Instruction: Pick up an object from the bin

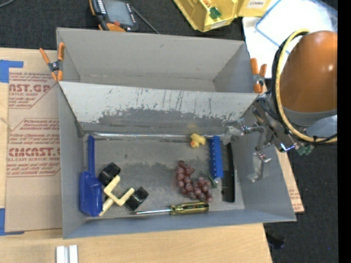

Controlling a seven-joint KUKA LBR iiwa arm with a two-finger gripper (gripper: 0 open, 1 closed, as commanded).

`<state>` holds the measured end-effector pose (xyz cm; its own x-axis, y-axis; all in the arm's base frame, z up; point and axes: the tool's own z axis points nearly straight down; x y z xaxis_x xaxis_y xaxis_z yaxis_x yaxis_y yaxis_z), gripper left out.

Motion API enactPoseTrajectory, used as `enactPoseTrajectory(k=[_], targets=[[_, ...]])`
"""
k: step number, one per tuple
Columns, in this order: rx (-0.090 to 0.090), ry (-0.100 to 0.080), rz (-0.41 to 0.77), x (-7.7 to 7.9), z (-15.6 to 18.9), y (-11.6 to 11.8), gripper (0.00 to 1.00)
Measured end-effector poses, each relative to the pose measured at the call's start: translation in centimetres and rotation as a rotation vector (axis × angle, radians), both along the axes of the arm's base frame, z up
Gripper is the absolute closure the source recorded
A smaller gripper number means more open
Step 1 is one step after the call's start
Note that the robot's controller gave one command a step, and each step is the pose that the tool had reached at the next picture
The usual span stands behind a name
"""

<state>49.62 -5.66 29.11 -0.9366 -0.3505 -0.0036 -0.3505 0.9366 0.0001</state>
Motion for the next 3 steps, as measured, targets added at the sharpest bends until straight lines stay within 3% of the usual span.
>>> enactPoseTrajectory(k=[1,2,3], targets=[[-0.005,-0.015,0.059,1.0,-0.3,1.6,0.00],[-0.006,-0.015,0.263,2.5,3.2,2.4,0.00],[-0.006,-0.017,0.311,1.5,-6.9,-1.2,0.00]])
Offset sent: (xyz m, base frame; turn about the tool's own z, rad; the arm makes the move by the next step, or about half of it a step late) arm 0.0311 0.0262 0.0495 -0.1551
